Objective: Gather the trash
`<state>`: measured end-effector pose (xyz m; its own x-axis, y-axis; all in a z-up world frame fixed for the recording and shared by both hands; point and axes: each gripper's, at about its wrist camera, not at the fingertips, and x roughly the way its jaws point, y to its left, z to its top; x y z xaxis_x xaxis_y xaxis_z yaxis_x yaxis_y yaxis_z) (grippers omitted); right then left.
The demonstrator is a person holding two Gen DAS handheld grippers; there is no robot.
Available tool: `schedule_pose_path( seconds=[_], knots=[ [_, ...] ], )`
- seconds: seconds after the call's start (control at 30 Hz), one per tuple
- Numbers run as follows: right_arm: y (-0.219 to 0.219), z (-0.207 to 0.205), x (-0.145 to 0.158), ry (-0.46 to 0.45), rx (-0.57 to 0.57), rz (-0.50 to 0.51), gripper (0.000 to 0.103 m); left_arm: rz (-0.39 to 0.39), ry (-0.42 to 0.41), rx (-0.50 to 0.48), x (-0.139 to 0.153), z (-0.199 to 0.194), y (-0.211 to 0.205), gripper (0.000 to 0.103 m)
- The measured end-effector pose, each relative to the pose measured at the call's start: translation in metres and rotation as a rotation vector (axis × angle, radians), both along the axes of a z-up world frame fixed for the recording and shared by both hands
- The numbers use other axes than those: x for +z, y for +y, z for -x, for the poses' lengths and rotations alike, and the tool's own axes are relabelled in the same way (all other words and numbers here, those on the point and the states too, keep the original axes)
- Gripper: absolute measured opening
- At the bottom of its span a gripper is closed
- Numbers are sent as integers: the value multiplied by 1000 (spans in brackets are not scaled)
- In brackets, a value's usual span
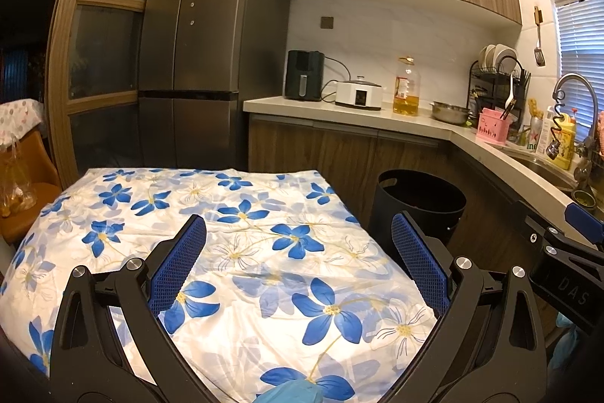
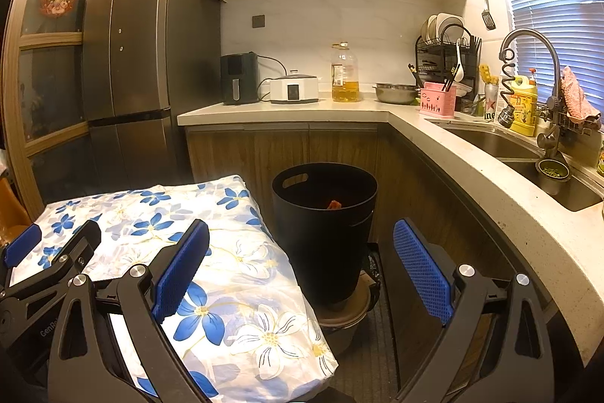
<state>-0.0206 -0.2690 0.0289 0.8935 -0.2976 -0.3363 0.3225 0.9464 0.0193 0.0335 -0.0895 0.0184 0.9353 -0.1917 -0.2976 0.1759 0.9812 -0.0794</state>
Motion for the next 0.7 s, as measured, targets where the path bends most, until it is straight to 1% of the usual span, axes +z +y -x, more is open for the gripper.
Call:
schedule_pose_path(
  seconds=[0.7],
  knots=[
    [0, -4, 1, 1, 10, -4, 95, -1, -6, 4, 4, 1, 0, 97]
  ],
)
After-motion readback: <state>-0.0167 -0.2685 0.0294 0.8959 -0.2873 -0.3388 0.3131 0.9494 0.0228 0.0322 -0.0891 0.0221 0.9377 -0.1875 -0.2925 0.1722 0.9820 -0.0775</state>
